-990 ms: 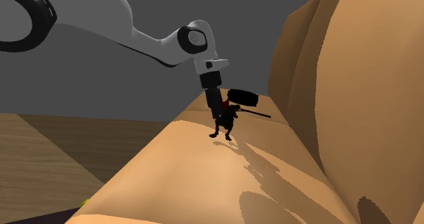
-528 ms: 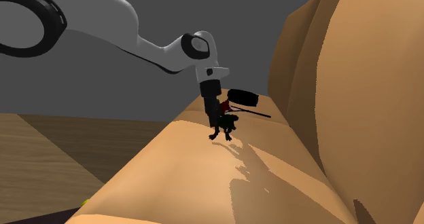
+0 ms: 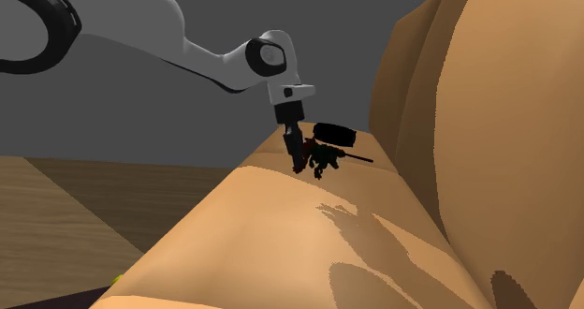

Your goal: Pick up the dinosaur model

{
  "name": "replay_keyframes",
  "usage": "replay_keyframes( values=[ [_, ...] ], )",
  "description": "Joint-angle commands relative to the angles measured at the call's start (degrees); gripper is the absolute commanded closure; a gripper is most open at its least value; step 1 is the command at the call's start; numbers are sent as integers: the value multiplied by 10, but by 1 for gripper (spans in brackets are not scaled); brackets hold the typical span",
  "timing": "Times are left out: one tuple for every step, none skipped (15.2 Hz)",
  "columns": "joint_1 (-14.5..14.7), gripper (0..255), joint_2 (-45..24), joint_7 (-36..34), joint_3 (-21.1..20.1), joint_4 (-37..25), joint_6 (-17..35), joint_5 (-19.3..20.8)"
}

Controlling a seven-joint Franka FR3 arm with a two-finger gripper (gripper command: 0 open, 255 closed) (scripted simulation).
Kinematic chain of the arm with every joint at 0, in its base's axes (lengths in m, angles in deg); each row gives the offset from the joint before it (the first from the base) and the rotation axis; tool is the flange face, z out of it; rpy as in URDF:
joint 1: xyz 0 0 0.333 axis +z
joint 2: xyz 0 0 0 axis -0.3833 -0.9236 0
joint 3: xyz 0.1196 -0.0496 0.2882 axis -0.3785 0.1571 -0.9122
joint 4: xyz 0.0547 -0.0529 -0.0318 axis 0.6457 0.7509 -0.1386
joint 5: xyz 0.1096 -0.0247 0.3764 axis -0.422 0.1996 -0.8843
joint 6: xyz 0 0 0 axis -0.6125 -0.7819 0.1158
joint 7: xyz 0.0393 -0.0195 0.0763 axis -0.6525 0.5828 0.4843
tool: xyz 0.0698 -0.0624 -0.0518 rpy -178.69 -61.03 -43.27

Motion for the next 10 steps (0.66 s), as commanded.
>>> replay_keyframes(
  values=[
    [-1, 255, 5, 6, -1, -10, -13, -4],
    [0, 255, 6, 8, -1, -17, -20, -4],
    [0, 255, 6, 10, -1, -24, -27, -5],
    [1, 255, 6, 12, -2, -31, -34, -6],
    [2, 255, 7, 14, -2, -38, -41, -7],
    [2, 255, 7, 16, -2, -46, -48, -7],
    [3, 255, 6, 18, -3, -54, -56, -8],
    [4, 255, 6, 20, -3, -62, -63, -8],
    [4, 255, 6, 21, -3, -63, -64, -8],
    [4, 255, 6, 21, -3, -63, -64, -8]
  ],
)
